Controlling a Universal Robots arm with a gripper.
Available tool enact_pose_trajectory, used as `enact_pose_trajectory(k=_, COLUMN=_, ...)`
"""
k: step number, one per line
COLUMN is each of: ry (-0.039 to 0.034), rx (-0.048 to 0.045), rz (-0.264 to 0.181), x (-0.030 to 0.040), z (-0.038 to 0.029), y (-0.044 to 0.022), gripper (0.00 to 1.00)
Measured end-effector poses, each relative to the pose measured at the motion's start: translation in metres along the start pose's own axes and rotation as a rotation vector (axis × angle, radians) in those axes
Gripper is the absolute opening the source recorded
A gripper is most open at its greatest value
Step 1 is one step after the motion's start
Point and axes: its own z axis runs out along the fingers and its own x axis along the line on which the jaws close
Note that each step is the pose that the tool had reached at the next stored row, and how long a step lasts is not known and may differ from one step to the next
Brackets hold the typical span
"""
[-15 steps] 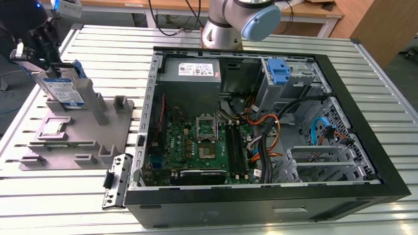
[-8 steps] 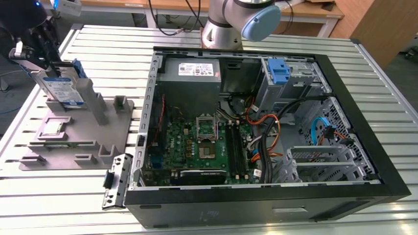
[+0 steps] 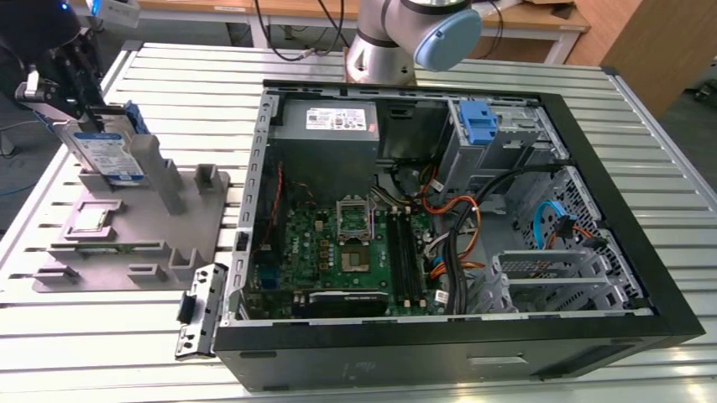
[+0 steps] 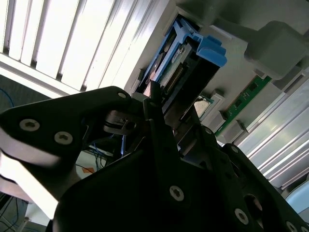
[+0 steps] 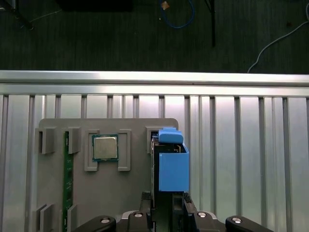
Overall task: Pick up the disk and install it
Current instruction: 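Pick up the disk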
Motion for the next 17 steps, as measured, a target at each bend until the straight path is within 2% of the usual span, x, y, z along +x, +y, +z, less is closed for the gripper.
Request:
enact_pose_trajectory(k=5, ry=0.0001, rx=-0.0001, rz=0.0, x=0.0, z=-0.0002, y=0.0, gripper=0.35)
enact_pose_trajectory(k=7, ry=0.0003, rx=-0.0005, rz=0.0, x=-0.0002, z=-0.004, y=0.0002, gripper=0.35)
enact_pose_trajectory(k=9, ry=0.0, rx=0.0, rz=0.0, x=-0.0005, z=-0.0106, y=0.0004, gripper=0.35)
enact_pose_trajectory(k=17, ry=-0.0013, rx=-0.0001, rz=0.0, x=-0.0021, z=-0.0465, y=0.0017, gripper=0.35)
